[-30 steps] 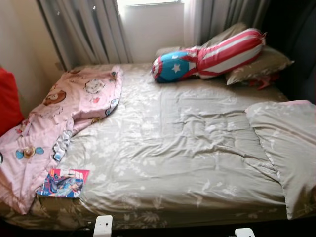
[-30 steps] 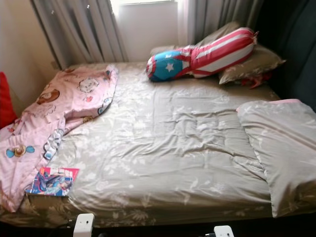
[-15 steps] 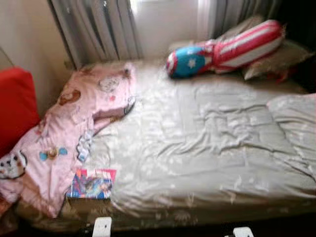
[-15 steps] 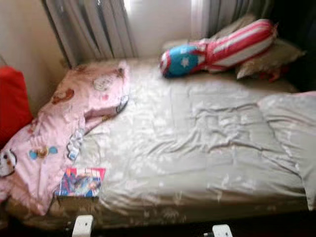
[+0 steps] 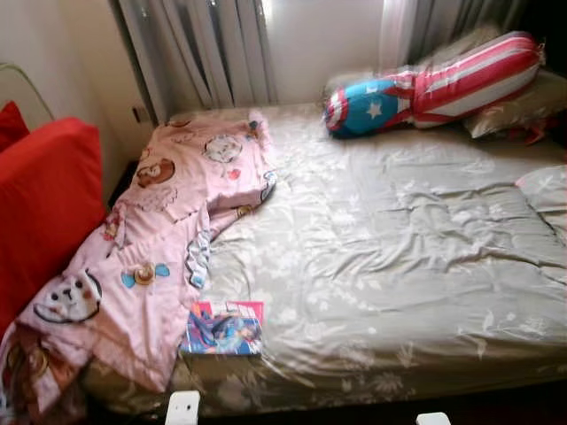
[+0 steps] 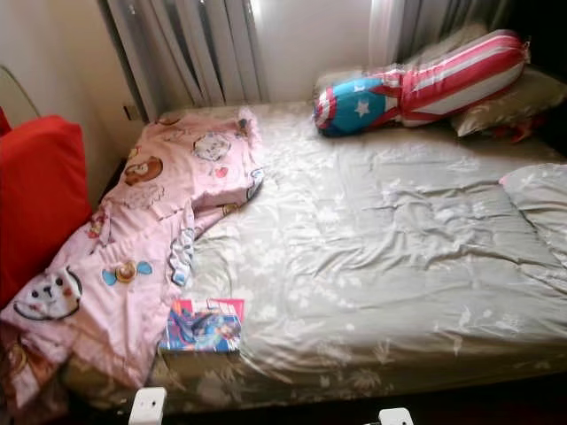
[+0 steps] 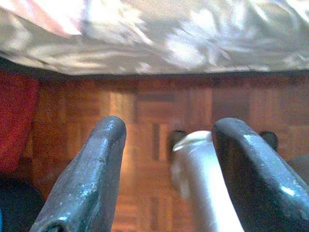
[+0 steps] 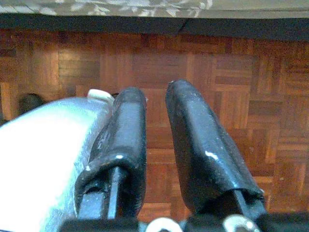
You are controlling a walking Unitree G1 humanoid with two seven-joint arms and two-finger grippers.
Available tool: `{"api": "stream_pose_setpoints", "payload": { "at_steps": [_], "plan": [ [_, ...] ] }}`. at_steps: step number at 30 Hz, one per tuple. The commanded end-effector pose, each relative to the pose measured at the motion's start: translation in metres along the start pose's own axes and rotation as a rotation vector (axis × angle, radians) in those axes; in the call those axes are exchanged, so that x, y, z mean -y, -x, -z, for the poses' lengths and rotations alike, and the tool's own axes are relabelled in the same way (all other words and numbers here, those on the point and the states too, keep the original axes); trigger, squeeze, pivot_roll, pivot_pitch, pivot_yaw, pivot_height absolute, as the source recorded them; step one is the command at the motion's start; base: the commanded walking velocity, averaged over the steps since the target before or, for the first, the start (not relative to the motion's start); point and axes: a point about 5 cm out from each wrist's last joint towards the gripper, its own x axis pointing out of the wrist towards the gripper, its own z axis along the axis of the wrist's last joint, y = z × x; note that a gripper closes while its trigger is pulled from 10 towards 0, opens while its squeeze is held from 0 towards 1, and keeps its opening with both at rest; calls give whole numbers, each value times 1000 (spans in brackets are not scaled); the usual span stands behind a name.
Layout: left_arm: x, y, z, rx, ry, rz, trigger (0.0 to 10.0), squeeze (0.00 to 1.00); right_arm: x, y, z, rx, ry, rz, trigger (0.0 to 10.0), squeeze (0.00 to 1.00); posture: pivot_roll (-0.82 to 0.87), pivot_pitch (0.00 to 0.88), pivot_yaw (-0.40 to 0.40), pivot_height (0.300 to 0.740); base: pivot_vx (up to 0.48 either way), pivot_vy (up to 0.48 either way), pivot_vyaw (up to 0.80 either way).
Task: Clean up the room
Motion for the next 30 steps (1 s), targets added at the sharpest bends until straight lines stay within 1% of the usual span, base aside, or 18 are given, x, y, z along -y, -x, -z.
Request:
{"api": "stream_pose_setpoints", "payload": {
  "at_steps": [1,8,11,16,21,30],
  "plan": [
    [-9,1,4,-16,-21,-18,10000,0,-6,-2,-5,14,-3,-12,10000,0,-142,0,31,740,0,480,0],
    [-9,1,3,-12,-15,-21,10000,0,-6,-2,-6,18,-5,-13,10000,0,-136,0,23,740,0,480,0],
    [-9,1,2,-9,-12,-24,10000,0,-5,-2,-7,19,-5,-11,10000,0,-130,0,17,740,0,303,0],
    [-10,1,1,-7,-13,-32,10000,0,-5,-2,-8,22,-10,-10,10000,0,-129,0,13,740,0,0,0],
    [-9,0,-1,10,7,-32,10000,0,-5,-2,-9,25,-15,-8,10000,0,-126,0,12,740,0,0,0],
    [-10,0,-1,-2,12,-32,10000,0,-6,-3,-11,29,-13,-12,10000,0,-120,0,13,740,0,0,0]
  ]
}}
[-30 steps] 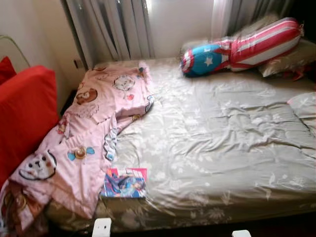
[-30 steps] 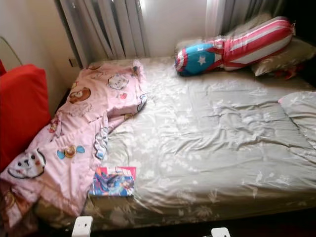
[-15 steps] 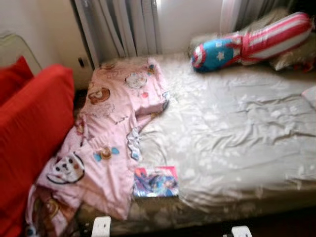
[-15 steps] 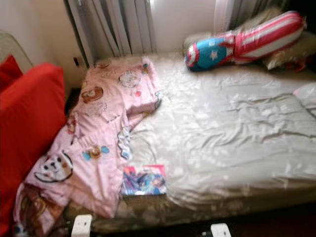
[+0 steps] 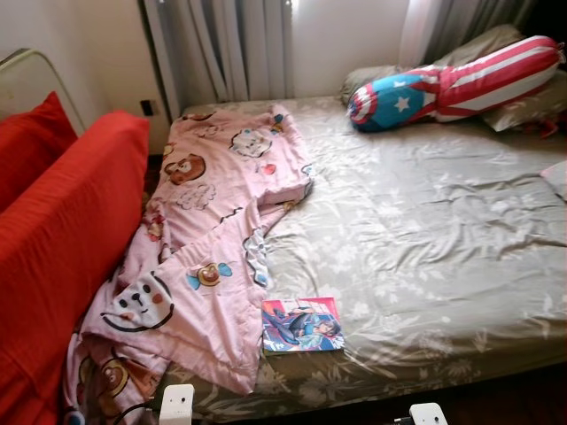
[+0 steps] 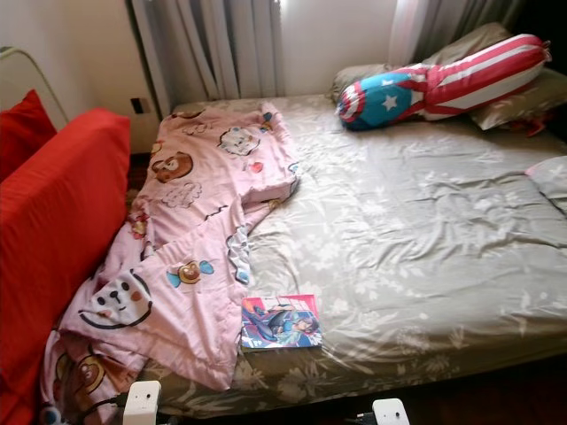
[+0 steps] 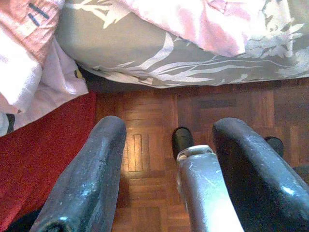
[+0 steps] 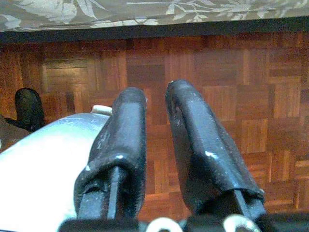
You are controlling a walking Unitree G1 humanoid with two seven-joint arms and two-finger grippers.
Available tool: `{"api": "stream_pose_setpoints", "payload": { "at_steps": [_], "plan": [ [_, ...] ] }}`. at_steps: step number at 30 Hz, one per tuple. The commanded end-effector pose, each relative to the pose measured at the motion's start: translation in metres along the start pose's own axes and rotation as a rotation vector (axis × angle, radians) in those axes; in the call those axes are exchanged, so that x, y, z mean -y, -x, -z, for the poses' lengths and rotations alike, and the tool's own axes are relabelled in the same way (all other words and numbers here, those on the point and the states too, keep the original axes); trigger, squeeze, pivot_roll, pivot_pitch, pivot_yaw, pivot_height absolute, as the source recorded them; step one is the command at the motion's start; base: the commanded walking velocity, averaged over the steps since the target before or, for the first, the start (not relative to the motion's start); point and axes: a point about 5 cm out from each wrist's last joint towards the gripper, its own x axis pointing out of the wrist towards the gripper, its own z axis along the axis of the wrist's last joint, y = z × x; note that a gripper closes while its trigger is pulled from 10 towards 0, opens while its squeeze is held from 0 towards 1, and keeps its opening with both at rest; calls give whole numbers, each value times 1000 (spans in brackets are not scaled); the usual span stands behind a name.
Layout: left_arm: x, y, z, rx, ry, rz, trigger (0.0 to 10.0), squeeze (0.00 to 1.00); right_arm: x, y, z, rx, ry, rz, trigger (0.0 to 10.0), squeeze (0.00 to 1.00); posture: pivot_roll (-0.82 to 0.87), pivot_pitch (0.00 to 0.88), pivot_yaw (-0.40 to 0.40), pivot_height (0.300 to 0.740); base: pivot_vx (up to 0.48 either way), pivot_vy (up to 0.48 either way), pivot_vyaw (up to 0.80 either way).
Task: Clean up the room
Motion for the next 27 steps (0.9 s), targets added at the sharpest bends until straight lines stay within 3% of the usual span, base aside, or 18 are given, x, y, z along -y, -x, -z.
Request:
{"api": "stream_pose_setpoints", "payload": {
  "at_steps": [1,8,14,25,27],
  "plan": [
    [-2,1,4,-22,3,-4,10000,0,1,0,1,-3,-8,4,10000,0,-120,0,13,740,0,0,0],
    [-2,1,4,-23,2,-4,10000,0,1,0,0,-1,13,-4,10000,0,-121,0,10,740,69,0,0],
    [-1,1,4,-24,1,-3,10000,0,1,0,1,-4,2,-2,10000,0,-123,0,11,740,246,0,742],
    [-1,0,4,-22,4,-2,10000,0,2,0,-1,-1,21,-5,10000,0,-123,0,3,740,249,0,0],
    [0,0,4,-23,4,0,10000,0,2,0,-1,-2,37,-10,10000,0,-124,0,2,740,0,0,800]
  ]
}}
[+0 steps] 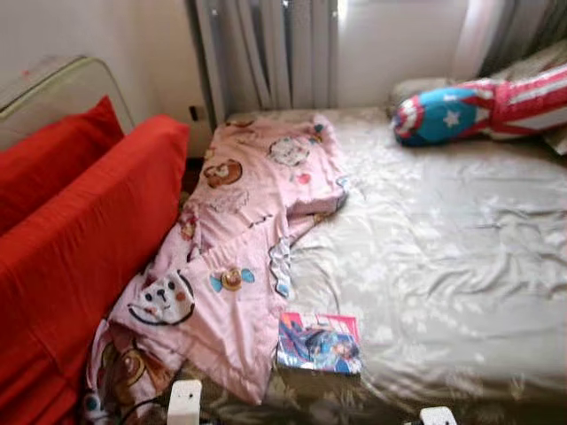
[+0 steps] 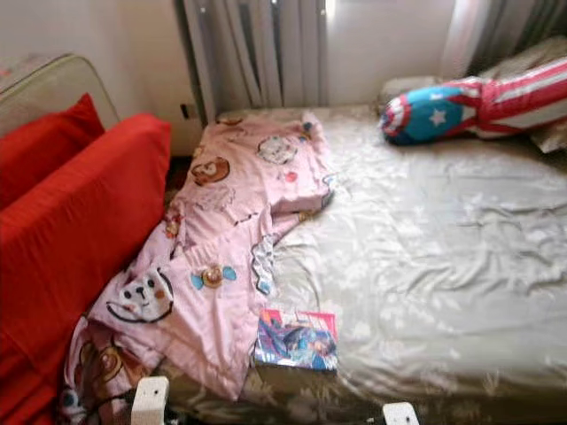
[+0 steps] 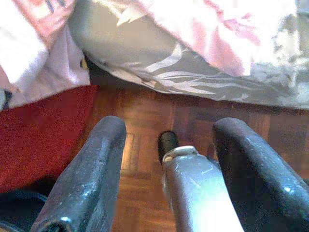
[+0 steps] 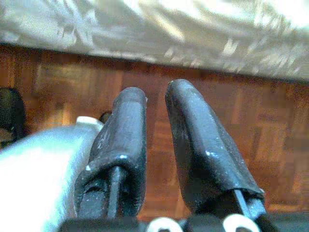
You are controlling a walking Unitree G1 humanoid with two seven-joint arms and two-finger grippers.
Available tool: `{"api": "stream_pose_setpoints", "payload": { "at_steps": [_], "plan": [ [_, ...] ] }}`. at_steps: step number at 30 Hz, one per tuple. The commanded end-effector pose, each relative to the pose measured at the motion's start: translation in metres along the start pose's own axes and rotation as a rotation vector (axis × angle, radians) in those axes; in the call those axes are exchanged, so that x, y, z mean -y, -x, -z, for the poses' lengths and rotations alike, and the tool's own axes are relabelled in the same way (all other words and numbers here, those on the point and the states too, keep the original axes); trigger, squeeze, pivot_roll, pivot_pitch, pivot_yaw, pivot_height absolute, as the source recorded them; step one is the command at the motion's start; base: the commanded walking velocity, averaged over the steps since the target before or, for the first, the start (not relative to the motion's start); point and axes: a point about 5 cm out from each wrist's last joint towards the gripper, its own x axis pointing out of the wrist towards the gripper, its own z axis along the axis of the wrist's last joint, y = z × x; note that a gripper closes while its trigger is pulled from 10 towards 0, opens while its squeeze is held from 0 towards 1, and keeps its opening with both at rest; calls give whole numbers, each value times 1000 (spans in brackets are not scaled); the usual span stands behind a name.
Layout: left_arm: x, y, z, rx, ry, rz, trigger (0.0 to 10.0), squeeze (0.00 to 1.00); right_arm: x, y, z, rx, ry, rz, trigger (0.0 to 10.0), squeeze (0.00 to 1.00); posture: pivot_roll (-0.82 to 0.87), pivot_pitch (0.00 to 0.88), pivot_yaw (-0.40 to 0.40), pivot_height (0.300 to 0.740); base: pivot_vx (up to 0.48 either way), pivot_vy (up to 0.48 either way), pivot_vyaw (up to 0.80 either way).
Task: Clean up the room
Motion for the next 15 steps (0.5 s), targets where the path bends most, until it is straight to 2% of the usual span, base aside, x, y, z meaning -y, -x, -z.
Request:
{"api": "stream_pose_setpoints", "payload": {
  "at_steps": [1,10,15],
  "plan": [
    [-7,2,10,-38,3,-18,10000,0,-6,-1,-4,9,22,-26,10000,0,-125,0,1,740,0,0,800],
    [-6,2,9,-27,12,-14,10000,0,-6,-2,-5,13,29,-35,10000,0,-127,0,0,740,0,0,800],
    [-7,2,7,-9,7,-11,10000,0,-7,-1,-7,41,-15,-31,10000,0,-132,0,8,740,0,0,0]
  ]
}}
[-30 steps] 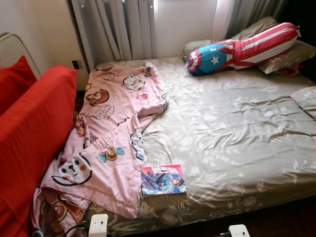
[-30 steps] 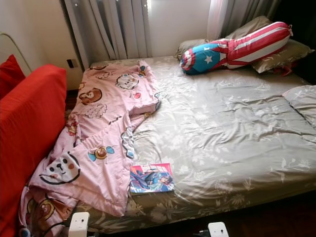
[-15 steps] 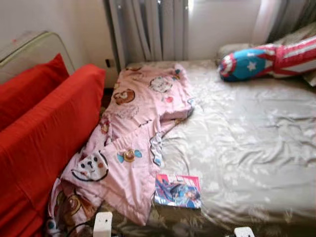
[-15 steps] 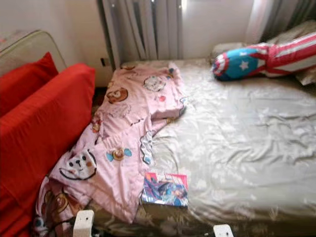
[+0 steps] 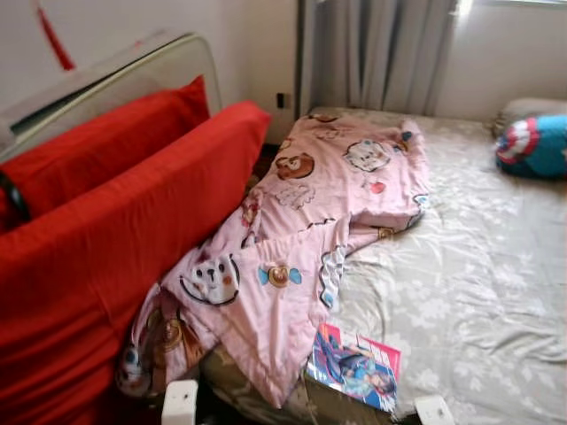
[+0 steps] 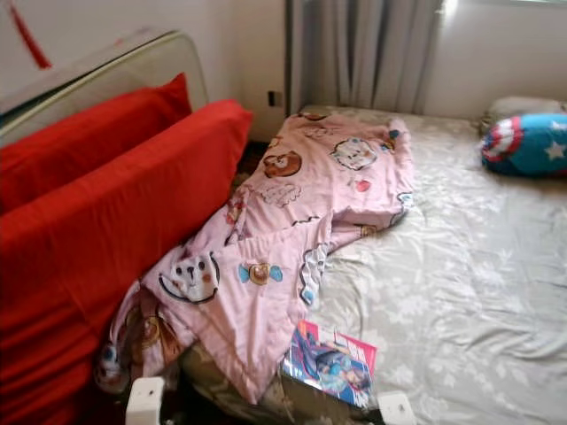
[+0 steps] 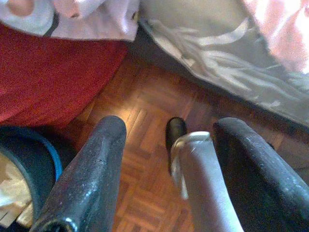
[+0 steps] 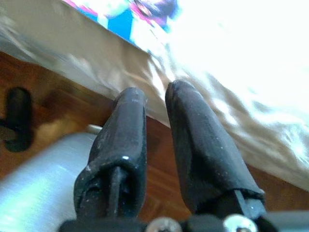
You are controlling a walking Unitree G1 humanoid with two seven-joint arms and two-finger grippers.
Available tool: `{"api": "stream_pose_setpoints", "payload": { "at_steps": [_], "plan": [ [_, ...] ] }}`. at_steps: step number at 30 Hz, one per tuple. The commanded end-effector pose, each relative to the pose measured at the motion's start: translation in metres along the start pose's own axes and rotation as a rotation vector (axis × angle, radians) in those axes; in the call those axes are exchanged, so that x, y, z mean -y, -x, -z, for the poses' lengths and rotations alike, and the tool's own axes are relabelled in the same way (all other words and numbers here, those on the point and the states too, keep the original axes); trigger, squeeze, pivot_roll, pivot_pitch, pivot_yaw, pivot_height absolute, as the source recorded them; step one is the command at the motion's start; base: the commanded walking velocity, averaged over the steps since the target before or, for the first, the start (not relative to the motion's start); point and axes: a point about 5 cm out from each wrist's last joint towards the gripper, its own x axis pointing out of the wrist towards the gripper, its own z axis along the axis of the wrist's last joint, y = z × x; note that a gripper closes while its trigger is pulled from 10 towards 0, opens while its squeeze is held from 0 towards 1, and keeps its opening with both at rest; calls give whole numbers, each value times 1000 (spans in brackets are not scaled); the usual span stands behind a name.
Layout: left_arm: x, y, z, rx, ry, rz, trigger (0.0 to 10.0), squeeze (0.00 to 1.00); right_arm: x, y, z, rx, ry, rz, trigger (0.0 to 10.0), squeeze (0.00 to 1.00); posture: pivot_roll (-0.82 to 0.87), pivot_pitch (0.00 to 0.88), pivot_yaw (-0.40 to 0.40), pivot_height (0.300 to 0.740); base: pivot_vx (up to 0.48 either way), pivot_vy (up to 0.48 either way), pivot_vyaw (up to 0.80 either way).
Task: Clean up the room
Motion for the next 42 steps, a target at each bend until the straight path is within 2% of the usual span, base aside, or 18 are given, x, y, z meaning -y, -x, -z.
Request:
{"api": "stream_pose_setpoints", "payload": {
  "at_steps": [1,8,12,13,14,15,16,19,24,31,42],
  "plan": [
    [1,-1,-8,45,6,12,10000,0,2,3,9,8,-52,17,10000,0,-133,0,9,740,0,0,0],
    [1,1,-15,149,63,11,10000,0,3,5,-1,154,-148,27,10000,0,-142,0,17,740,0,0,0],
    [1,2,-19,198,81,15,10000,0,3,7,-6,222,-164,17,10000,0,-146,1,20,740,0,0,0],
    [2,0,-50,321,78,25,10000,0,-1,0,-44,325,-124,18,10000,0,-150,1,22,740,0,0,0],
    [2,4,-95,508,81,36,10000,0,-5,-2,-100,496,-94,17,10000,0,-151,1,24,740,0,0,0],
    [0,6,-106,558,81,40,10000,0,1,0,-113,542,-91,18,10000,0,-151,1,25,740,0,0,0],
    [-1,7,-107,572,80,41,10000,0,7,2,-115,556,-95,19,10000,0,-151,1,25,740,0,0,0],
    [-5,9,-107,603,74,36,10000,0,2,7,-133,663,-69,24,10000,0,-159,4,32,740,0,0,0],
    [-8,16,-106,669,62,34,10000,0,0,10,-131,702,-109,-9,10000,0,-161,5,33,740,0,0,0],
    [-5,22,-108,740,69,70,10000,0,3,9,-121,672,-133,-1,10000,0,-138,0,14,740,0,0,0],
    [-3,23,-113,746,105,62,10000,0,6,7,-118,637,-109,19,10000,0,-144,0,19,666,0,0,0]
  ]
}}
